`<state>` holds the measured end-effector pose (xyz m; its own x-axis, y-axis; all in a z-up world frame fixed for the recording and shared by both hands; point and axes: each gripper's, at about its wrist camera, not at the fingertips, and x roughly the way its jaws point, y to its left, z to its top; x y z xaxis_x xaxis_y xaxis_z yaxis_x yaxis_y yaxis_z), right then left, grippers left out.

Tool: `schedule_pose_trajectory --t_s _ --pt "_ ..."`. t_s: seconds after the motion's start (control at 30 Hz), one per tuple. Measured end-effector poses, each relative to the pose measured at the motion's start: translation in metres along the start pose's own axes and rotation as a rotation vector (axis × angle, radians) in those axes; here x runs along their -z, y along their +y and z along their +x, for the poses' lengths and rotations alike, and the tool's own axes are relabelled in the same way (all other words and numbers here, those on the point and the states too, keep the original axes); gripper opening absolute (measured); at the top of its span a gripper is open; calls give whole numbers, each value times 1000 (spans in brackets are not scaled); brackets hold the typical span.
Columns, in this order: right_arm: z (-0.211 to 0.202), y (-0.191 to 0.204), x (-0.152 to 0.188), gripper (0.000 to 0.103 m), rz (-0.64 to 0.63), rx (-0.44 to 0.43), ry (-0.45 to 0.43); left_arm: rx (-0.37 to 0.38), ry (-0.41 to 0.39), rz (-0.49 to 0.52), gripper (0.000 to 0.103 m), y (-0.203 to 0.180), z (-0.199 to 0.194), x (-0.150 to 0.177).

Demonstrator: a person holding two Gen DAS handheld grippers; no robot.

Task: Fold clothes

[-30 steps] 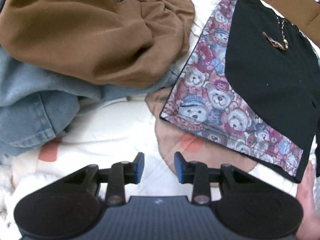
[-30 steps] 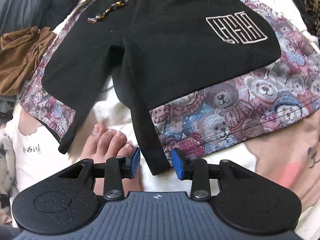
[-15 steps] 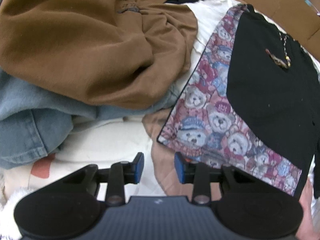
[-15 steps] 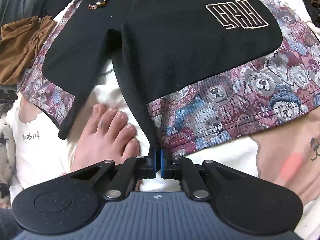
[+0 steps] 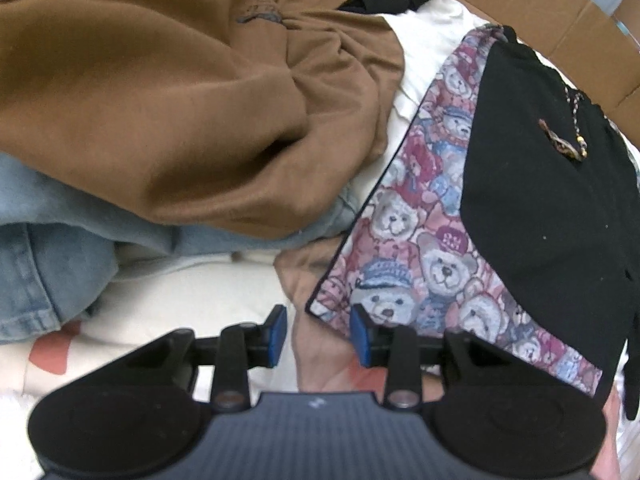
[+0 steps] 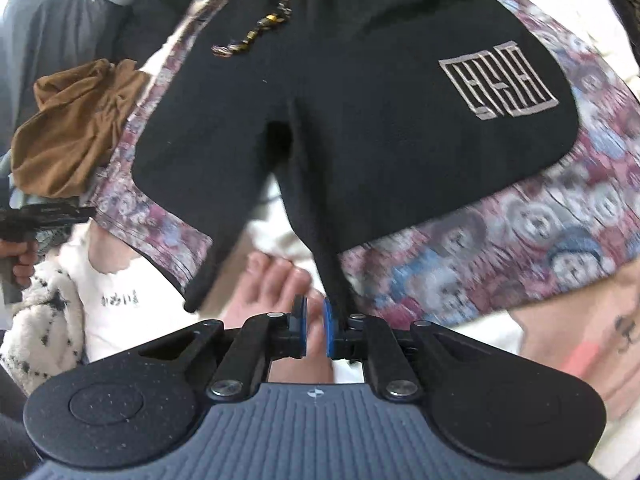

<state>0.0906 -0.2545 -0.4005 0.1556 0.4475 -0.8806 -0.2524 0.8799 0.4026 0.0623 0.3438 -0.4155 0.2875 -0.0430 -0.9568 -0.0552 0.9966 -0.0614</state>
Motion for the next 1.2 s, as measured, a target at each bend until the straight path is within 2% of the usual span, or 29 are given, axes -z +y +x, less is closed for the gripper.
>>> schedule_pose_trajectory --t_s 0.1,0.17,0.2,0.23,0.4,0.53,0.6,0.63,0.77,0.87,0.93,1.2 --pt "12 9 -9 10 -1 -47 6 4 -7 -11 37 3 2 -1" --pt "22 18 -13 23 -17 -73 18 7 -12 -19 37 6 3 -1" --pt "27 22 -15 33 -26 -86 24 8 -14 -23 37 7 4 -1" --pt "32 27 -17 36 -35 -98 30 10 -16 -26 37 8 4 -2" --pt "64 43 -22 36 -48 -160 79 33 -18 -39 35 8 8 -6" --pt "87 50 -21 36 -28 -199 150 36 -16 -24 35 4 14 -7" --pt "93 56 -20 36 -53 -214 172 52 -14 -28 29 4 15 -7" --pt "96 58 -19 36 -58 -218 181 62 -13 -28 21 4 16 -7" --pt "108 60 -18 36 -48 -229 216 74 -7 -7 10 2 15 -8" --pt "113 58 -18 26 -21 -254 221 79 -7 1 8 2 11 -10" --pt "113 58 -17 1 -24 -275 216 75 -11 12 7 2 7 -10" --pt "106 73 -13 0 -136 -295 217 44 -22 55 5 3 -9 -14"
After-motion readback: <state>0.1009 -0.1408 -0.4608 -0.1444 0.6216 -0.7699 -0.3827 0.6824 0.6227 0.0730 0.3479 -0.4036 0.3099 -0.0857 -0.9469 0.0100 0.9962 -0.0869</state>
